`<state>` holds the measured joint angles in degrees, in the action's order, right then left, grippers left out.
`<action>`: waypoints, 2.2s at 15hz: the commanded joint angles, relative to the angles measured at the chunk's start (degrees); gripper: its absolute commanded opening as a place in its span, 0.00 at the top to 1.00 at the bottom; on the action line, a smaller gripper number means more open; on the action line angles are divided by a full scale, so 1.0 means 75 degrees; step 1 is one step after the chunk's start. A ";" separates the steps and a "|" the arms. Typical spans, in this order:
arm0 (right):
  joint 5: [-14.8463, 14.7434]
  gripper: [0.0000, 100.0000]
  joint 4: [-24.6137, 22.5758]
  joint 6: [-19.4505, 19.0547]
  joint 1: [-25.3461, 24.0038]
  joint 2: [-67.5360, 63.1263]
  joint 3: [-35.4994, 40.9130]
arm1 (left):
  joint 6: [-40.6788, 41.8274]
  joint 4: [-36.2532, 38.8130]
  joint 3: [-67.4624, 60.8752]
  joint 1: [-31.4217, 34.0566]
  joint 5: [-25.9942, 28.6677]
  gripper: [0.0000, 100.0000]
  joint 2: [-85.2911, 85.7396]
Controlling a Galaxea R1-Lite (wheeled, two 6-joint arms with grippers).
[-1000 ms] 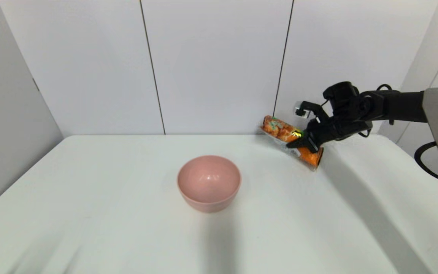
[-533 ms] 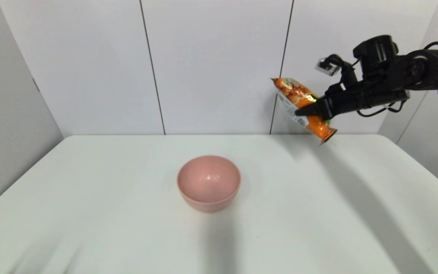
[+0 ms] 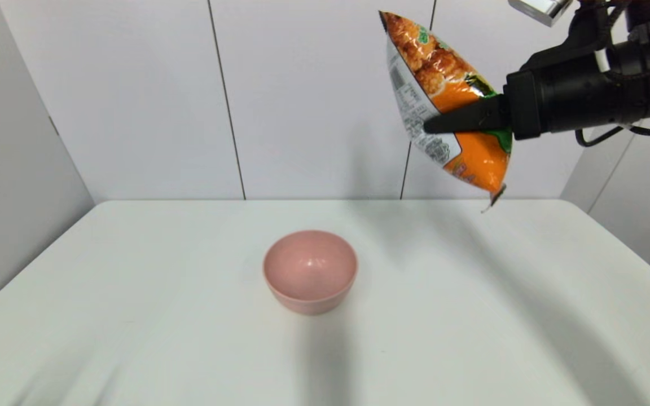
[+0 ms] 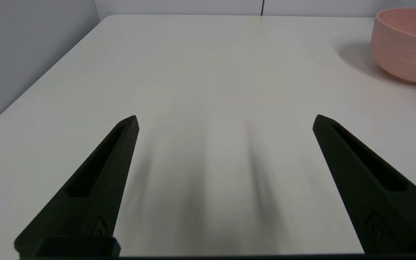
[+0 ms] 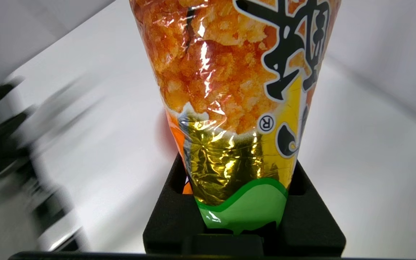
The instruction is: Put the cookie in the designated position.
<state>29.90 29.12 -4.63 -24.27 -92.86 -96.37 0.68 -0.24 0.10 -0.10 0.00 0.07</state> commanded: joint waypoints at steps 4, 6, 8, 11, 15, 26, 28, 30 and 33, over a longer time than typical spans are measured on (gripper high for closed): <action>-0.0507 1.00 -0.0004 -0.2968 -0.1967 0.2045 0.3427 | 0.0003 -0.0003 -0.0001 0.0001 0.0000 0.00 0.0002; -0.0788 1.00 -0.0016 -0.3859 -0.1967 0.1775 0.3591 | 0.0003 -0.0003 -0.0001 0.0001 0.0000 0.00 0.0002; -0.0905 1.00 -0.0086 -0.4984 -0.1967 0.1365 0.3661 | 0.0003 -0.0003 -0.0001 0.0001 0.0000 0.00 0.0002; -0.0905 1.00 -0.0836 -0.6554 -0.2154 0.0685 0.4060 | 0.0003 -0.0003 -0.0001 0.0001 0.0000 0.00 0.0002; -0.1057 1.00 -0.1903 -0.6660 -0.2986 -0.0264 0.4282 | 0.0003 -0.0003 -0.0001 0.0001 0.0000 0.00 0.0002; -0.3284 1.00 -0.2735 -0.3402 -0.4006 -0.1975 0.3626 | 0.0003 -0.0003 -0.0001 0.0001 0.0000 0.00 0.0002; -0.3284 1.00 -0.2770 -0.3343 -0.4006 -0.2045 0.3626 | 0.0003 -0.0003 -0.0001 0.0001 0.0000 0.00 0.0002; -0.3296 0.00 -0.2793 -0.3250 -0.4018 -0.2092 0.3603 | 0.0003 -0.0003 -0.0001 0.0001 0.0000 0.00 0.0002; -0.3296 0.00 -0.2805 -0.3191 -0.4088 -0.2045 0.3603 | 0.0003 -0.0003 -0.0001 0.0001 0.0000 0.00 0.0002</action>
<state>5.14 8.01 -28.61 -54.57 -108.26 -69.34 0.68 -0.27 0.10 -0.10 0.00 0.07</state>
